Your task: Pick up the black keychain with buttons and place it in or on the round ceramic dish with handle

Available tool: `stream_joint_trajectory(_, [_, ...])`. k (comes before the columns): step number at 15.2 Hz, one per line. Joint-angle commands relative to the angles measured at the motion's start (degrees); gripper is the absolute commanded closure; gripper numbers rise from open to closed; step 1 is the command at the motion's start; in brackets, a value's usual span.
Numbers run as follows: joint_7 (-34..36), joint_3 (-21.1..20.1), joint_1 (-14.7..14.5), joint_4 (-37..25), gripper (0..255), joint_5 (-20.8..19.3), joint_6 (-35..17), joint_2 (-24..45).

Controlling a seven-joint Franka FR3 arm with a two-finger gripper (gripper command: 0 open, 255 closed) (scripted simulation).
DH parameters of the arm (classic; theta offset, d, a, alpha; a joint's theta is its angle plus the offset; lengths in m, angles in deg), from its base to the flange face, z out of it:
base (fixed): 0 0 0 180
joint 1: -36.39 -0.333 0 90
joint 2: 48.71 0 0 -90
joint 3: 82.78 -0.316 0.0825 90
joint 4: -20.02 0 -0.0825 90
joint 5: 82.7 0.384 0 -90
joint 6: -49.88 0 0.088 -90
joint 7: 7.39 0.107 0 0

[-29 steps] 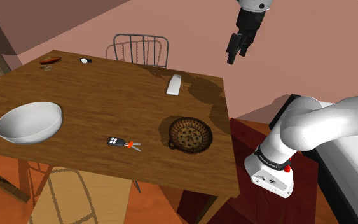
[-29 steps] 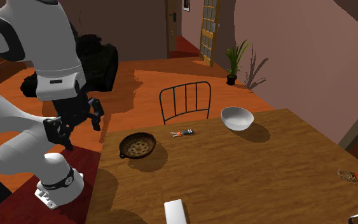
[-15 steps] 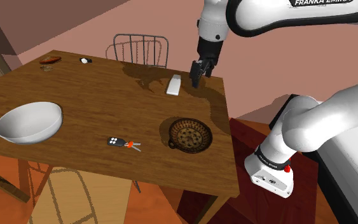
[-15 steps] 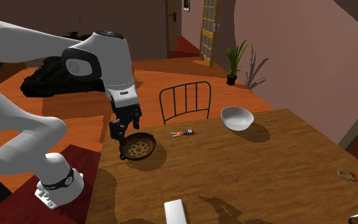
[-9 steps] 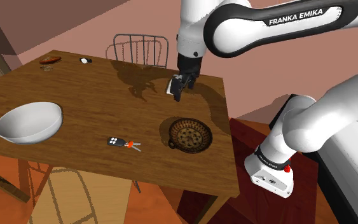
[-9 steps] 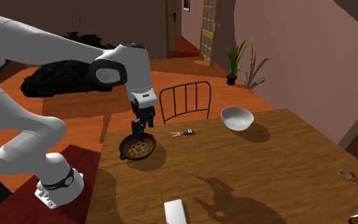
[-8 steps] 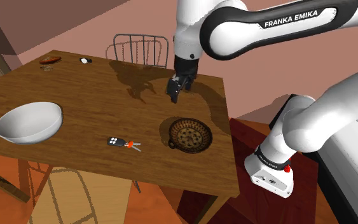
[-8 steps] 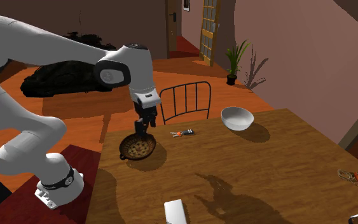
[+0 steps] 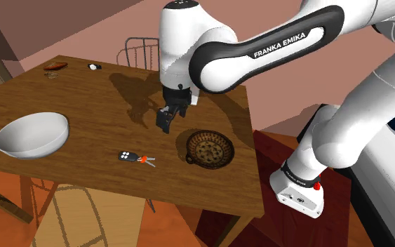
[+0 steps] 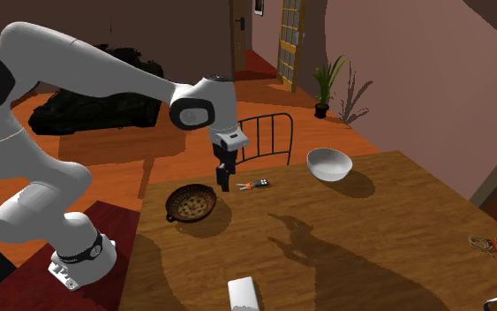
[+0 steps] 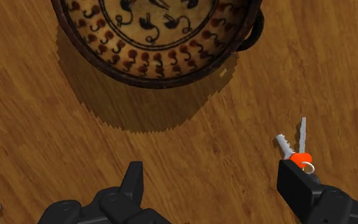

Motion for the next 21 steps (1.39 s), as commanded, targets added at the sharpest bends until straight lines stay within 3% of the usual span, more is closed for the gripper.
stream_joint_trajectory(1, [2.18, -1.52, -0.55, -1.87, 0, -1.7, -1.89, 3.83])
stream_joint_trajectory(9, [11.2, -4.53, -4.95, -13.23, 0, -11.84, -5.75, 20.68])
stream_joint_trajectory(17, [13.29, -3.43, -5.96, -12.09, 0, -14.98, -10.52, 24.94])
stream_joint_trajectory(21, [13.29, -3.43, -5.96, -12.09, 0, -14.98, -10.52, 24.94])
